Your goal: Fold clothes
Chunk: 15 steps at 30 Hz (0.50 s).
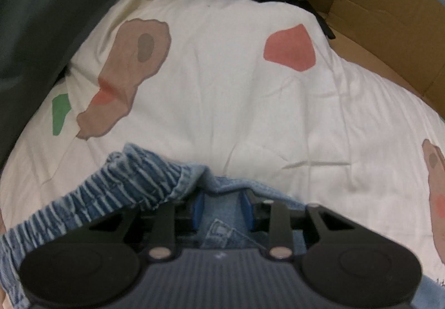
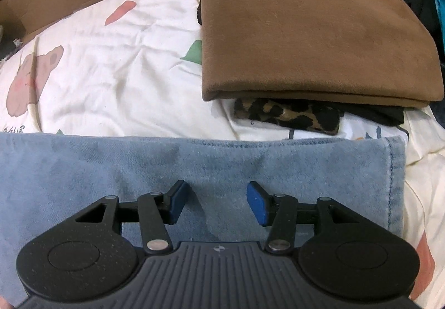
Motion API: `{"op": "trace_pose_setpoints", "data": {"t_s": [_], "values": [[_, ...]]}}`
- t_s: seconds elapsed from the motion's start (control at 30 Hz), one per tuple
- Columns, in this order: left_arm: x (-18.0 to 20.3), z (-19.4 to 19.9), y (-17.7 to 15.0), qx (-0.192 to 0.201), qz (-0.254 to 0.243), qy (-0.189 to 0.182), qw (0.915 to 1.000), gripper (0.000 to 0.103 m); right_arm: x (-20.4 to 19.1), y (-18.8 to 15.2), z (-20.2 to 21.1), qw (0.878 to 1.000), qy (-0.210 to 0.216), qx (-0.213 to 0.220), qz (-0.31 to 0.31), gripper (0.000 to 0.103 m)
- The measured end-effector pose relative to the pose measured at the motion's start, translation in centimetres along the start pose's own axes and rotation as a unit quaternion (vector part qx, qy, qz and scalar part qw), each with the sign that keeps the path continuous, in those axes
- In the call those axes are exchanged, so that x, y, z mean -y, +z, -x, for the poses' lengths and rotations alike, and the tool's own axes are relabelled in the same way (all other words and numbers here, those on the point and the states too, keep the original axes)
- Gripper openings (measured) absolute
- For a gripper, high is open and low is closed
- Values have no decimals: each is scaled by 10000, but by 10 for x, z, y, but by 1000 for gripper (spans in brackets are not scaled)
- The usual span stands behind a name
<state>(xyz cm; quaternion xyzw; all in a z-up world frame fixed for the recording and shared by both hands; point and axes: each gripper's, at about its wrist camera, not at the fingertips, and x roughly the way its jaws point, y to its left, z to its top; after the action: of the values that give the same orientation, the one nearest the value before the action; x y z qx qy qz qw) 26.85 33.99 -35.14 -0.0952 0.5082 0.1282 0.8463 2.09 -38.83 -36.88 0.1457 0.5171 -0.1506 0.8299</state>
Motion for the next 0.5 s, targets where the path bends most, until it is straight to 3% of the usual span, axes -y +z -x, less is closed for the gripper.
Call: {"op": "trace_pose_setpoints", "data": {"t_s": [0.27, 0.37, 0.5], "values": [[5, 6, 5, -115, -151, 47, 9998, 31, -2, 9, -8, 9998, -32, 179, 64, 58], [15, 22, 4, -33, -273, 112, 9996, 28, -5, 11, -8, 9995, -80, 215, 233, 58], [32, 55, -4, 173, -499, -131, 9985, 29, -11, 13, -9, 9978, -146, 252, 592, 59]]}}
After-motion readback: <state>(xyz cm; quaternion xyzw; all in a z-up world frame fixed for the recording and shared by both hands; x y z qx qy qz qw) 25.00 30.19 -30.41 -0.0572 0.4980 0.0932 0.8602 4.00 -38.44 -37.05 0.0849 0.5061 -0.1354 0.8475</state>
